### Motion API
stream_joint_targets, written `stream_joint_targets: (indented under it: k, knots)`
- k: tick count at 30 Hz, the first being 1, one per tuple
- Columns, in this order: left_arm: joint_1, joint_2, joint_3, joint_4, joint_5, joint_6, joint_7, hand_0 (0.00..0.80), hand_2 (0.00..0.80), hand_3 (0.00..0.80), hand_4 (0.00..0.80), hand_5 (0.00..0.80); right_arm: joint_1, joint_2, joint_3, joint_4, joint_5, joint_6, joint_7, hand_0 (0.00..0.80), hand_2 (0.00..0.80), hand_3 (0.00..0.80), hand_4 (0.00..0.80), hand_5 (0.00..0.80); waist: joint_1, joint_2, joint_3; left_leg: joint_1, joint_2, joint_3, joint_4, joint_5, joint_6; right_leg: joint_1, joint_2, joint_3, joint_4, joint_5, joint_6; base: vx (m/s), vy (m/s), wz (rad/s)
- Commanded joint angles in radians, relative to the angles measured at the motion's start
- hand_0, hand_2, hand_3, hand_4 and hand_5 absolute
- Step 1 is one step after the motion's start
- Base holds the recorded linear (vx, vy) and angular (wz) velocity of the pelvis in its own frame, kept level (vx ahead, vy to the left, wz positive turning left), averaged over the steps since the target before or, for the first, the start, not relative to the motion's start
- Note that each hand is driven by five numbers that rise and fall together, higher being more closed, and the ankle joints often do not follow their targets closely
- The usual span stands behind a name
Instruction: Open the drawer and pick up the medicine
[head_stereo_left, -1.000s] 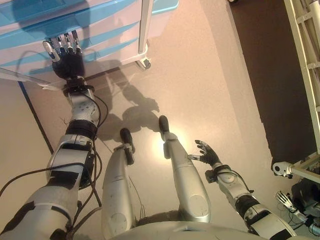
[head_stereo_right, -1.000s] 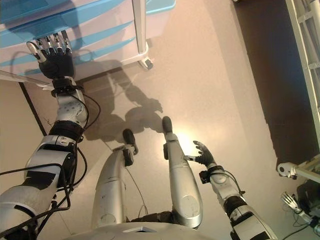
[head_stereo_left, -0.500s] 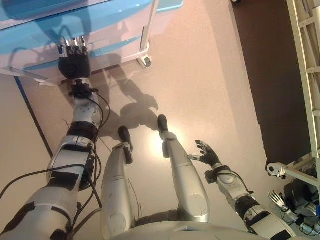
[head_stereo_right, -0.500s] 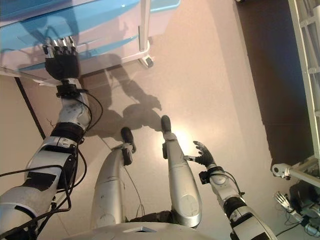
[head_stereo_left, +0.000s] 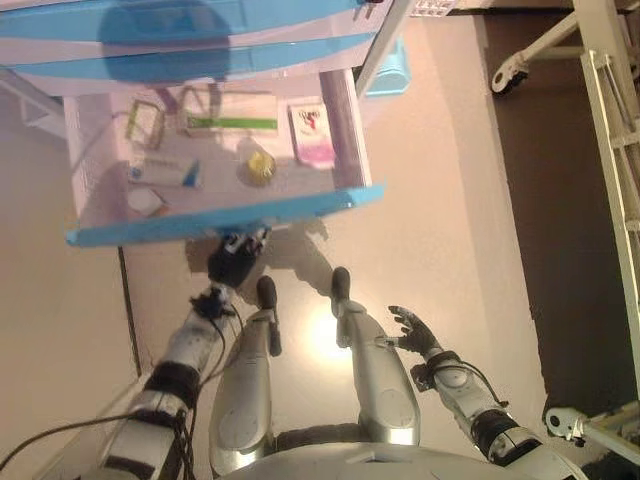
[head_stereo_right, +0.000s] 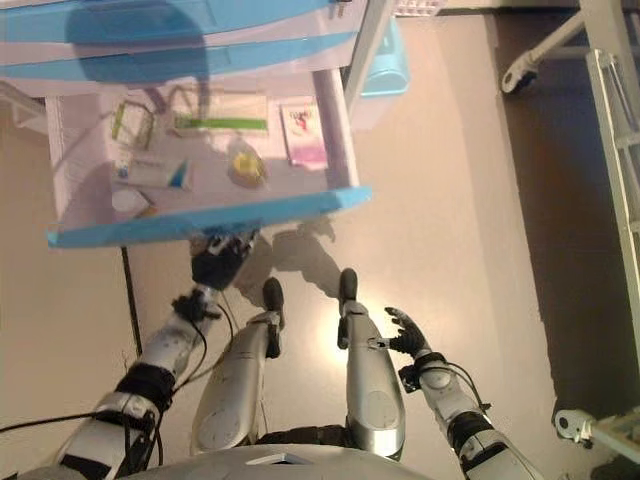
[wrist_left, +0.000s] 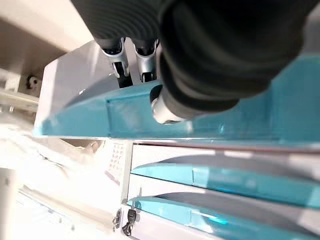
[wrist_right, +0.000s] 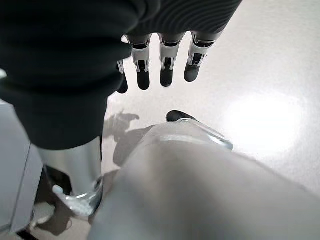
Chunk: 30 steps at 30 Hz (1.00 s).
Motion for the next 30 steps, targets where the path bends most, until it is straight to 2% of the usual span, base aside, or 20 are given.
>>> stream_joint_targets:
  k: [1,4,5,8,10,11,13,14,15,16,17,19,20,21,23,25,27,28,30]
  knots:
    - [0.07,-0.085,-0.06,-0.196,0.196,0.301,-0.232,0.8,0.8,0.8,0.8,0.8,0.069,-0.066,-0.05,-0.069,-0.022,0.004,-0.017,0.0,0.0,0.0,0.0,0.0,0.069,0.071,-0.069,0.001,-0.051,-0.031,0.117,-0.112,-0.003,0.105,0.053,-0.086,-0.031,-0.013,-0.064,0.019,-0.053,0.4]
    - [0.224,-0.075,0.081,0.097,0.253,0.326,-0.208,0.8,0.8,0.8,0.8,0.8,0.118,-0.096,-0.117,-0.109,-0.054,0.016,0.026,0.0,0.0,0.0,0.0,0.0,0.091,0.085,-0.091,0.052,-0.043,-0.03,0.09,-0.087,-0.018,0.173,0.046,-0.128,-0.055,-0.022,-0.06,0.03,-0.038,0.47]
    - [0.255,-0.067,0.126,0.169,0.237,0.326,-0.123,0.8,0.8,0.8,0.8,0.8,0.128,-0.102,-0.13,-0.108,-0.062,0.013,0.037,0.0,0.0,0.0,0.0,0.0,0.097,0.089,-0.1,0.066,-0.039,-0.031,0.08,-0.073,-0.024,0.192,0.047,-0.138,-0.064,-0.024,-0.059,0.042,-0.037,0.31]
    - [0.322,-0.038,0.213,0.329,0.325,0.302,-0.062,0.8,0.8,0.8,0.8,0.8,0.136,-0.114,-0.149,-0.075,-0.081,0.011,0.062,0.0,0.0,0.0,0.0,0.0,0.108,0.098,-0.138,0.1,-0.027,-0.034,0.045,-0.038,-0.04,0.239,0.052,-0.162,-0.085,-0.036,-0.058,0.071,-0.041,-0.02]
    - [0.324,-0.033,0.233,0.423,0.397,0.257,-0.042,0.8,0.8,0.8,0.8,0.8,0.128,-0.114,-0.163,-0.015,-0.079,-0.007,0.071,0.0,0.0,0.0,0.0,0.0,0.113,0.105,-0.164,0.122,-0.023,-0.038,0.028,-0.027,-0.047,0.264,0.051,-0.176,-0.092,-0.045,-0.058,0.112,-0.035,0.05]
    - [0.318,-0.031,0.238,0.471,0.434,0.21,-0.029,0.8,0.8,0.8,0.8,0.8,0.122,-0.11,-0.167,0.02,-0.081,-0.014,0.07,0.0,0.0,0.0,0.0,0.0,0.114,0.108,-0.18,0.134,-0.022,-0.038,0.019,-0.027,-0.048,0.275,0.052,-0.183,-0.093,-0.051,-0.059,0.12,-0.027,0.28]
    - [0.301,-0.033,0.241,0.551,0.495,0.059,0.013,0.8,0.8,0.8,0.8,0.8,0.11,-0.095,-0.176,0.09,-0.085,-0.027,0.06,0.0,0.0,0.0,0.0,0.0,0.114,0.11,-0.205,0.155,-0.021,-0.04,0.009,-0.025,-0.053,0.294,0.052,-0.195,-0.095,-0.058,-0.062,0.117,-0.029,0.5]
    - [0.289,-0.034,0.235,0.571,0.491,-0.005,0.052,0.722,0.722,0.722,0.722,0.722,0.105,-0.09,-0.178,0.117,-0.086,-0.027,0.053,0.0,0.0,0.0,0.0,0.0,0.112,0.112,-0.215,0.163,-0.022,-0.04,0.005,-0.028,-0.054,0.301,0.053,-0.2,-0.096,-0.061,-0.064,0.103,-0.017,0.38]
    - [0.278,-0.038,0.241,0.578,0.511,-0.071,0.108,0.041,0.041,0.041,0.041,0.041,0.104,-0.084,-0.181,0.135,-0.09,-0.012,0.039,0.0,0.0,0.0,0.0,0.0,0.111,0.113,-0.224,0.171,-0.022,-0.042,0.002,-0.027,-0.057,0.308,0.054,-0.202,-0.096,-0.064,-0.065,0.094,-0.005,0.16]
    - [0.262,-0.038,0.24,0.587,0.539,-0.15,0.173,0.0,0.0,0.0,0.0,0.0,0.104,-0.077,-0.186,0.157,-0.097,-0.001,0.029,0.0,0.0,0.0,0.0,0.0,0.108,0.114,-0.234,0.182,-0.024,-0.045,-0.005,-0.027,-0.058,0.317,0.055,-0.204,-0.098,-0.066,-0.066,0.096,-0.006,0.04]
    - [0.249,-0.039,0.237,0.59,0.605,-0.21,0.24,0.0,0.0,0.0,0.0,0.0,0.105,-0.072,-0.188,0.174,-0.101,0.009,0.021,0.0,0.0,0.0,0.0,0.0,0.107,0.113,-0.244,0.193,-0.025,-0.046,-0.011,-0.033,-0.057,0.324,0.055,-0.206,-0.098,-0.069,-0.067,0.09,-0.011,0.05]
    - [0.223,-0.036,0.201,0.606,0.743,-0.266,0.359,0.0,0.0,0.0,0.0,0.0,0.105,-0.065,-0.187,0.202,-0.087,0.04,-0.013,0.0,0.0,0.0,0.0,0.0,0.104,0.11,-0.259,0.206,-0.026,-0.049,-0.018,-0.037,-0.058,0.333,0.057,-0.207,-0.098,-0.069,-0.067,0.075,-0.015,0.19]
    - [0.206,-0.039,0.177,0.605,0.837,-0.291,0.399,0.0,0.0,0.0,0.0,0.0,0.107,-0.06,-0.191,0.212,-0.068,0.066,-0.054,0.0,0.0,0.0,0.0,0.0,0.1,0.107,-0.269,0.216,-0.027,-0.049,-0.024,-0.045,-0.056,0.338,0.059,-0.205,-0.099,-0.068,-0.067,0.072,-0.011,0.24]
    - [0.196,-0.038,0.149,0.601,0.866,-0.303,0.426,0.0,0.0,0.0,0.0,0.0,0.106,-0.063,-0.199,0.214,-0.055,0.072,-0.087,0.0,0.0,0.0,0.0,0.0,0.096,0.106,-0.276,0.224,-0.027,-0.049,-0.028,-0.048,-0.055,0.343,0.061,-0.203,-0.101,-0.068,-0.067,0.073,-0.005,0.15]
    - [0.18,-0.048,0.076,0.569,0.938,-0.315,0.482,0.0,0.0,0.0,0.0,0.0,0.105,-0.078,-0.236,0.184,-0.005,0.039,-0.215,0.0,0.0,0.0,0.0,0.0,0.082,0.107,-0.287,0.244,-0.023,-0.045,-0.039,-0.054,-0.051,0.354,0.068,-0.188,-0.105,-0.066,-0.065,0.054,0.006,0.04]
    - [0.179,-0.049,0.022,0.525,0.992,-0.318,0.546,0.0,0.0,0.0,0.0,0.0,0.106,-0.094,-0.259,0.089,0.01,0.043,-0.314,0.0,0.0,0.0,0.0,0.0,0.063,0.107,-0.298,0.263,-0.018,-0.039,-0.053,-0.057,-0.047,0.359,0.076,-0.168,-0.108,-0.064,-0.063,0.019,0.005,0.02]
    - [0.186,-0.05,-0.025,0.483,1.02,-0.298,0.594,0.0,0.0,0.0,0.0,0.0,0.112,-0.117,-0.283,-0.096,-0.011,0.058,-0.44,0.0,0.0,0.0,0.0,0.0,0.04,0.108,-0.31,0.286,-0.013,-0.028,-0.075,-0.061,-0.04,0.361,0.085,-0.141,-0.112,-0.061,-0.06,0.013,0.035,-0.22]
    - [0.19,-0.05,-0.038,0.468,1.037,-0.284,0.61,0.0,0.0,0.0,0.0,0.0,0.112,-0.127,-0.288,-0.197,-0.045,0.092,-0.485,0.0,0.0,0.0,0.0,0.0,0.029,0.111,-0.315,0.299,-0.012,-0.024,-0.09,-0.061,-0.037,0.364,0.089,-0.129,-0.115,-0.06,-0.059,0.004,0.051,-0.47]
    - [0.2,-0.054,-0.064,0.464,1.083,-0.271,0.637,0.0,0.0,0.0,0.0,0.0,0.111,-0.146,-0.281,-0.36,-0.145,0.088,-0.544,0.0,0.0,0.0,0.0,0.0,0.013,0.116,-0.326,0.314,-0.011,-0.016,-0.114,-0.061,-0.032,0.365,0.094,-0.114,-0.124,-0.057,-0.056,-0.004,0.063,-0.33]
